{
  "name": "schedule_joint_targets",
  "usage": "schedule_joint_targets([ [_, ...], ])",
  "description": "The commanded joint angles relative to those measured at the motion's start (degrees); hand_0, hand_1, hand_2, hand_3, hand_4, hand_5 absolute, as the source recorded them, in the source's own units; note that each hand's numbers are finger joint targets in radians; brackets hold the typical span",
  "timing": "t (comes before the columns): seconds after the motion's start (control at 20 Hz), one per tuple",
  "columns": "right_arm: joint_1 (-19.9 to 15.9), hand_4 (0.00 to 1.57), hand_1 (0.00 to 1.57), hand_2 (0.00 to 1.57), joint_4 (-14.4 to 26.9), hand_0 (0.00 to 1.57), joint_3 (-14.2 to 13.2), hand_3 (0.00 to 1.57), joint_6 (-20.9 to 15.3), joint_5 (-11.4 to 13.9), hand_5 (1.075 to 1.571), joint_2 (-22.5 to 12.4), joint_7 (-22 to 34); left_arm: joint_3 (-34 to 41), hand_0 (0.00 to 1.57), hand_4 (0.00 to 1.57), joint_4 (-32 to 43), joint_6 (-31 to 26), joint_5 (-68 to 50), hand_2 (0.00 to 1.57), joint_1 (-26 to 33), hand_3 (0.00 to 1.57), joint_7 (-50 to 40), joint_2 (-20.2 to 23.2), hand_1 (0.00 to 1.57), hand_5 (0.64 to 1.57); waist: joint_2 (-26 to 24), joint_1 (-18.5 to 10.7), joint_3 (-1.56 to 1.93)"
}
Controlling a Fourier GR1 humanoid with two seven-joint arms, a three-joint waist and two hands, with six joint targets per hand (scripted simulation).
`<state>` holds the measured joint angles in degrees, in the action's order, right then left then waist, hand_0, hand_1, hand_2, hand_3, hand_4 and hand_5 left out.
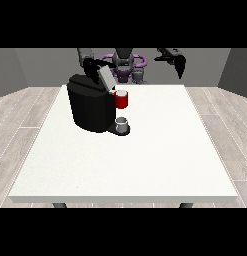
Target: Insert the coffee pod into the coffee machine and close the lid
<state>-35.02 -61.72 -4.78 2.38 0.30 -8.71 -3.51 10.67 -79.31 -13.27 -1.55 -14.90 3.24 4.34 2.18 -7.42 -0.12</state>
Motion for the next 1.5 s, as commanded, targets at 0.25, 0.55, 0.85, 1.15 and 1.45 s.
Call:
schedule_joint_targets([
  [0.25, -4.58, 0.00, 0.00, 0.00, 2.27, 0.00, 1.64, 0.00, 0.11, 1.65, 1.571, 1.89, -1.14, 1.06, 0.00, 0.00, 1.63, 3.61, 1.09, 0.00, -3.15, 0.00, 1.25, 1.79, 0.00, 1.571, 3.73, 1.20, 0.11],
  [0.55, -8.26, 0.08, 0.00, 0.00, 3.79, 0.00, 2.04, 0.00, -2.63, 3.73, 1.571, 2.65, -0.92, -1.25, 0.00, 0.00, 2.39, 2.92, 1.49, 0.00, -2.37, 0.00, 4.53, 0.51, 0.00, 1.571, 5.60, 0.02, 0.10],
  [0.85, -9.43, 0.00, 0.00, 0.00, 3.23, 0.00, 3.31, 0.00, 0.22, 4.32, 1.571, 2.37, 1.40, -0.07, 0.00, 0.14, 3.03, 1.84, -0.05, 0.00, 0.08, 0.00, 2.65, 2.66, 0.00, 1.571, 2.15, 0.26, 0.11],
  [1.15, -10.57, 0.12, 0.00, 0.00, 4.62, 0.00, 4.68, 0.00, -0.91, 7.59, 1.571, 3.00, 0.56, 1.28, 0.00, 0.12, 2.70, -0.53, -3.14, 0.00, -0.77, 0.00, 0.68, 4.78, 0.00, 1.571, 1.78, -0.86, 0.11],
  [1.45, -13.87, 0.12, 0.00, 0.00, 4.64, 0.00, 4.23, 0.00, 0.44, 6.94, 1.571, 4.36, 1.60, -0.87, 0.00, 0.00, 2.94, 3.89, -1.00, 0.00, -2.13, 0.00, 0.83, 1.72, 0.00, 1.571, 1.59, 0.55, 0.11],
])
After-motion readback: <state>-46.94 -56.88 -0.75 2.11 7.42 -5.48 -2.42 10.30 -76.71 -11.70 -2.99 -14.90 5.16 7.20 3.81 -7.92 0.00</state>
